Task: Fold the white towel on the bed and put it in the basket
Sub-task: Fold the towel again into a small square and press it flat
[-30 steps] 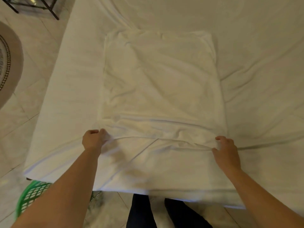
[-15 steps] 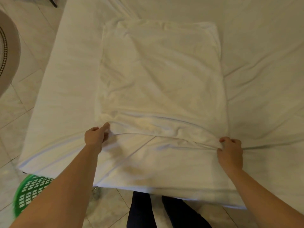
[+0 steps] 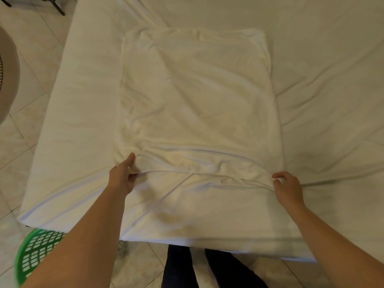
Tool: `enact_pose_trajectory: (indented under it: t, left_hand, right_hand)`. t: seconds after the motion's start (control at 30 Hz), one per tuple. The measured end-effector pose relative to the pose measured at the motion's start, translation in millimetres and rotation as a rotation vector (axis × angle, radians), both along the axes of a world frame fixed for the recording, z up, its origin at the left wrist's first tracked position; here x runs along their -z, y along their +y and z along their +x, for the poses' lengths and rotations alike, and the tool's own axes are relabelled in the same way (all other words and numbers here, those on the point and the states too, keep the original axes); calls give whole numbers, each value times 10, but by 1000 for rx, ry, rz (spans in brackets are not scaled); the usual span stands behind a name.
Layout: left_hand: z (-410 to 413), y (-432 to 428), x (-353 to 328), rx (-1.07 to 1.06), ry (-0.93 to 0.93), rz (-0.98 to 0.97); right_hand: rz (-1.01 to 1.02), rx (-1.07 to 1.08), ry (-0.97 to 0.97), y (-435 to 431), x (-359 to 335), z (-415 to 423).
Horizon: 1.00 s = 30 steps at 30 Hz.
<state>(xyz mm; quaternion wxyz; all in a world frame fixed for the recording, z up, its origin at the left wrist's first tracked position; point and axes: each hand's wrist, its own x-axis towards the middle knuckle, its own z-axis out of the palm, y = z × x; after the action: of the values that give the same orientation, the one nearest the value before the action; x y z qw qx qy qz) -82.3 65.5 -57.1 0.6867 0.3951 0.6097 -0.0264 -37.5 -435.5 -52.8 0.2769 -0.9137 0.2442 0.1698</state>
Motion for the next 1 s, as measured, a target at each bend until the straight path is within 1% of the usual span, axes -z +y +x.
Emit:
enact_pose_trajectory:
  t: [0.1, 0.17, 0.43, 0.63, 0.8, 0.9, 1.0]
  left_hand:
    - [-29, -35, -51, -34, -33, -12]
    - [-74, -45, -74, -45, -47, 17]
    - [-298, -85, -290, -9, 24, 217]
    - [-425, -17, -557, 42, 14, 343]
    - [-635, 124, -751, 112, 43, 358]
    - [-874, 233, -820, 149, 97, 355]
    - [-1139, 327, -943, 168, 156, 354]
  right_hand:
    - [-17, -39, -10, -35, -2, -46]
    - [-19, -49, -27, -26, -36, -68]
    - [-22, -135, -72, 28, -306, -185]
    - [-31, -180, -126, 84, -606, -319]
    - [-31, -170, -158, 171, -870, -563]
    - [-22, -159, -133, 229, -1016, -757]
    - [2, -194, -99, 287, -1152, -943]
